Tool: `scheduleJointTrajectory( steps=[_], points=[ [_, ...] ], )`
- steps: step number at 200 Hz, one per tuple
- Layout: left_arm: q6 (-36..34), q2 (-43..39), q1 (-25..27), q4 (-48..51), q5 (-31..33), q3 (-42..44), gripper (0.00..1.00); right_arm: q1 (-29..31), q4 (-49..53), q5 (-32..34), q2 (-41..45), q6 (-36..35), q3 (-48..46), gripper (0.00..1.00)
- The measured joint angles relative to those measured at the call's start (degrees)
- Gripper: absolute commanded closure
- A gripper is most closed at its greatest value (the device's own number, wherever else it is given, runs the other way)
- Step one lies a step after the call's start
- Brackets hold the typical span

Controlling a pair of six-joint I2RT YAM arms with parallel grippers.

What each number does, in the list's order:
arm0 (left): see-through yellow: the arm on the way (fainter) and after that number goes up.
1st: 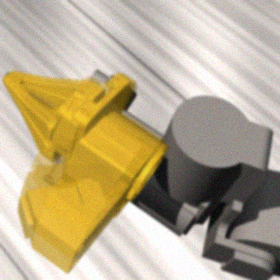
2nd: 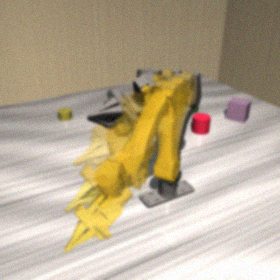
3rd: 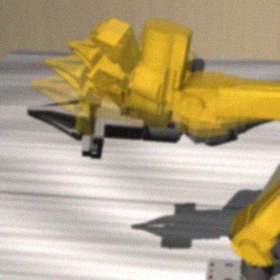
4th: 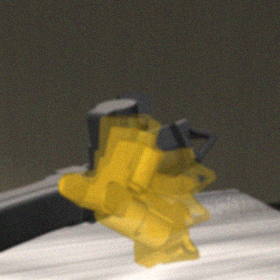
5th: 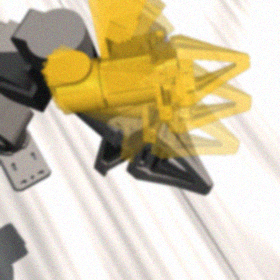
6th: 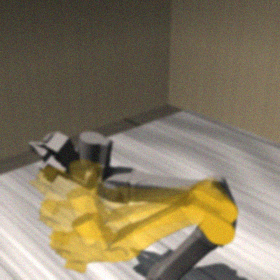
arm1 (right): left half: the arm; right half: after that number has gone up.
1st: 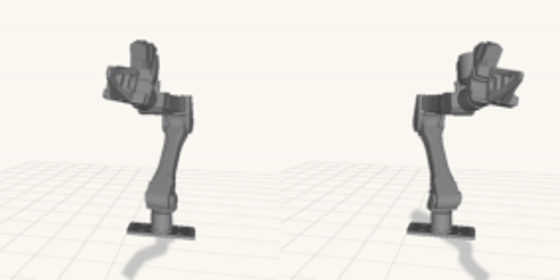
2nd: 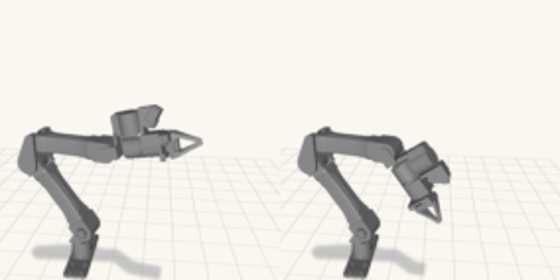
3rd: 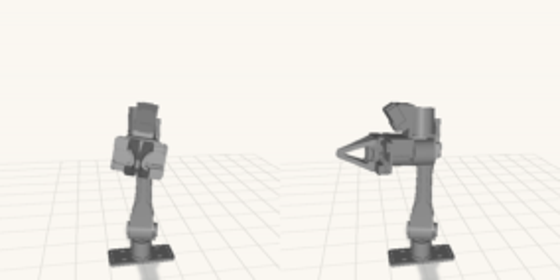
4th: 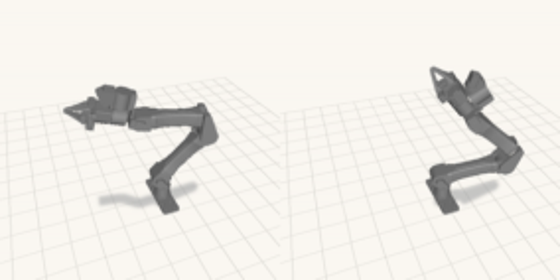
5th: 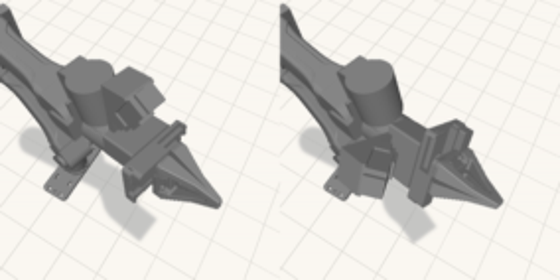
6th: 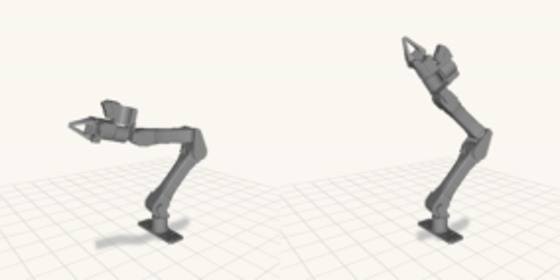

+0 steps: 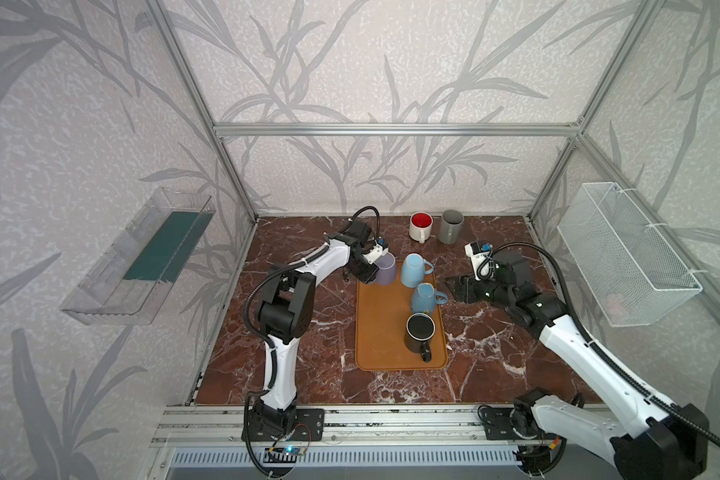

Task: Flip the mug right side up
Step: 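Lower the left gripper onto the purple mug and close on its handle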

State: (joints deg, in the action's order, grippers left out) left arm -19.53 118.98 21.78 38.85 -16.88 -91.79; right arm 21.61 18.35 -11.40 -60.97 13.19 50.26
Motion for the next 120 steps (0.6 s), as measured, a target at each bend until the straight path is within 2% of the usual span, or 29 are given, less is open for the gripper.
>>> scheduleJointTrajectory(
  steps=[43, 120],
  points=[
    [0.4, 0.3, 0.2, 0.7, 0.9, -0.6, 0.87, 0.0, 0.0, 0.0, 0.7, 0.0, 0.0, 0.26],
    [4.3, -1.3, 0.2, 0.0, 1.1, 0.8, 0.94, 0.0, -0.1, -2.0, 0.8, 0.0, -0.3, 0.26]
  ],
)
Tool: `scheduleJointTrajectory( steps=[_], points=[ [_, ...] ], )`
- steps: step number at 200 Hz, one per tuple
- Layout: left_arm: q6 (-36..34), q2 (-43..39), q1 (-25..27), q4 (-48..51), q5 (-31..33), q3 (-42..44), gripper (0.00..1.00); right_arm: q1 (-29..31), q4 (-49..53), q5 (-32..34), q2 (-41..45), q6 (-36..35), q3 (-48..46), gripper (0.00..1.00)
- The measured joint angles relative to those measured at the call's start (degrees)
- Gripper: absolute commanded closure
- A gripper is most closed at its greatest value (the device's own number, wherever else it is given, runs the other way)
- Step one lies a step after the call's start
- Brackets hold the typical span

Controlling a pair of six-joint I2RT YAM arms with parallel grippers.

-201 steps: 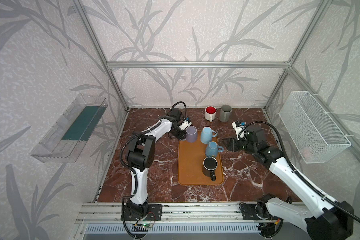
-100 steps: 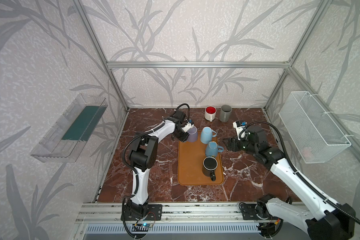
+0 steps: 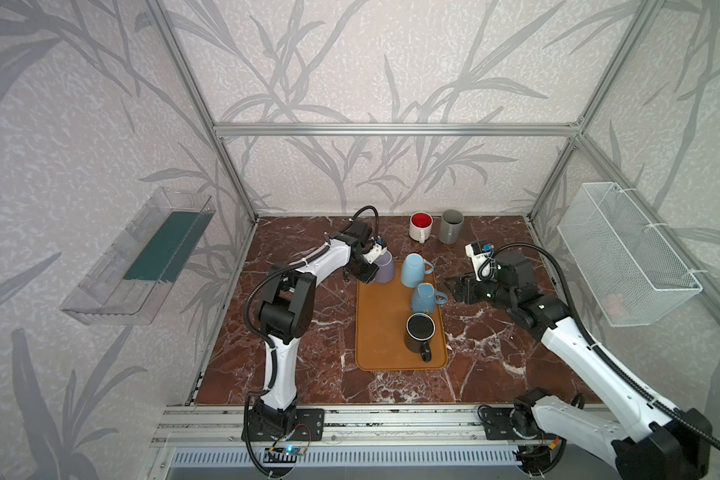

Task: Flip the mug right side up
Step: 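Lower the left gripper onto the purple mug and close on its handle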

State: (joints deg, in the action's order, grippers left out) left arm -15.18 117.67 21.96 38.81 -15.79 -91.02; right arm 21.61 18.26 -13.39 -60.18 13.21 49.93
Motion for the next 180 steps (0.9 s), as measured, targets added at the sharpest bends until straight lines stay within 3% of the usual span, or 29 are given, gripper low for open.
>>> scheduleJointTrajectory(
  steps=[78, 180],
  points=[
    [8.3, -10.1, 0.1, -2.7, 0.8, 8.7, 0.94, 0.0, -1.3, -2.7, 0.0, 0.3, -0.5, 0.27],
    [15.4, -13.2, 5.8, -12.6, 5.7, 21.4, 0.93, 0.0, -1.9, -3.1, 0.0, 0.4, -1.6, 0.27]
  ],
)
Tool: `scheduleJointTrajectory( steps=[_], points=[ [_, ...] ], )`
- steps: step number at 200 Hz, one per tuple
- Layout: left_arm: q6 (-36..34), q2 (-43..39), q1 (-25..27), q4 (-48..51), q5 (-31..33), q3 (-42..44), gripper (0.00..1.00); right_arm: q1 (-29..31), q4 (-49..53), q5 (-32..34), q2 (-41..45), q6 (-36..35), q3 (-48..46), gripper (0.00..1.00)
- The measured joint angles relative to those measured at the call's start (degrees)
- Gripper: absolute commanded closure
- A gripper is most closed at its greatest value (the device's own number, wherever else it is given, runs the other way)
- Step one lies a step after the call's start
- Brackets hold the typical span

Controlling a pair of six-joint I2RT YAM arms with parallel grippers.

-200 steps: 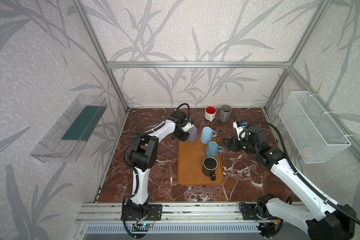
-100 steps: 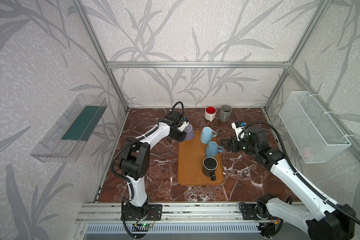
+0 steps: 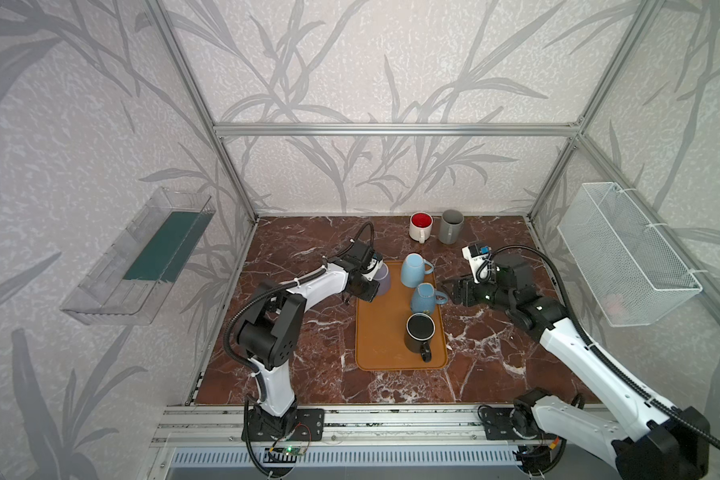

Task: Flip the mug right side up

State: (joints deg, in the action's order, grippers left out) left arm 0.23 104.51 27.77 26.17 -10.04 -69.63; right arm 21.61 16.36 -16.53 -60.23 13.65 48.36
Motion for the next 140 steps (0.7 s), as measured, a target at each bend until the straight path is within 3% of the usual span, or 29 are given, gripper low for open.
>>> scheduleJointTrajectory(
  steps=[54, 140],
  points=[
    [2.4, -0.7, 1.4, -0.1, 2.8, 0.8, 0.76, 0.1, 0.0, 0.0, 0.1, 0.0, 0.0, 0.27],
    [3.5, -3.8, 1.5, -0.3, 4.1, 0.8, 0.75, 0.1, 0.0, 0.0, 0.7, 0.0, -0.7, 0.27]
  ],
)
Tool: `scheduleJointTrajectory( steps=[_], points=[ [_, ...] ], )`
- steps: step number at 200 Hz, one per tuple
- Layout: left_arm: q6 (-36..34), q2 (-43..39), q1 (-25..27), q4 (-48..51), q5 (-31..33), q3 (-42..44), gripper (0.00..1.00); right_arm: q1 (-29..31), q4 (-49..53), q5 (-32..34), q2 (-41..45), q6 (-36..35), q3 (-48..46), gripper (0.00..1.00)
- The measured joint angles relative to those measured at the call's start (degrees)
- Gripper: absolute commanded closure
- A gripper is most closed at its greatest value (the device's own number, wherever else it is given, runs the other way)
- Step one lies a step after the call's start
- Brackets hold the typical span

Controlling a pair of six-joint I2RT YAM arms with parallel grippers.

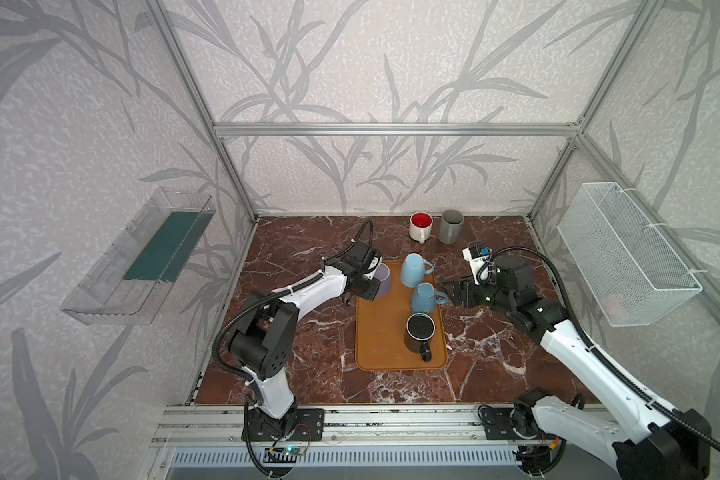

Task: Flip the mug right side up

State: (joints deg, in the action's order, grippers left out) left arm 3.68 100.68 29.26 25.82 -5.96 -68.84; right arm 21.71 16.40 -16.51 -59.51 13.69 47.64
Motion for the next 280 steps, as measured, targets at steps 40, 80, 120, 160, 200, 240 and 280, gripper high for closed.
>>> scheduleJointTrajectory(
  steps=[40, 80, 120, 160, 200, 240, 280],
  points=[
    [0.0, 0.1, 0.0, 0.3, 0.2, -0.1, 0.76, 0.0, 0.0, 0.0, 0.1, 0.0, 0.0, 0.27],
    [0.0, 0.8, 0.1, 0.3, 0.6, -0.2, 0.77, 0.0, 0.0, 0.2, 0.5, 0.0, 0.0, 0.27],
    [0.1, 1.1, 0.3, 0.2, 1.4, -0.6, 0.81, 0.0, 0.0, 0.3, 0.7, 0.0, 0.0, 0.26],
    [0.3, 1.7, 0.4, 0.3, 2.3, -1.3, 0.84, 0.0, 0.2, 0.6, 0.7, 0.0, 0.0, 0.27],
    [0.4, 2.0, 0.7, 0.5, 3.3, -1.7, 0.88, 0.0, 0.2, 0.4, 0.7, 0.0, 0.0, 0.27],
    [0.7, 1.7, 0.7, 0.5, 3.0, -1.7, 0.91, 1.6, -1.1, -1.1, 1.1, 2.2, -1.1, 0.27],
    [1.9, -1.4, 0.7, 1.1, 1.7, -0.9, 0.92, 9.8, -4.9, -1.6, 1.3, 6.1, -2.7, 0.27]
  ],
)
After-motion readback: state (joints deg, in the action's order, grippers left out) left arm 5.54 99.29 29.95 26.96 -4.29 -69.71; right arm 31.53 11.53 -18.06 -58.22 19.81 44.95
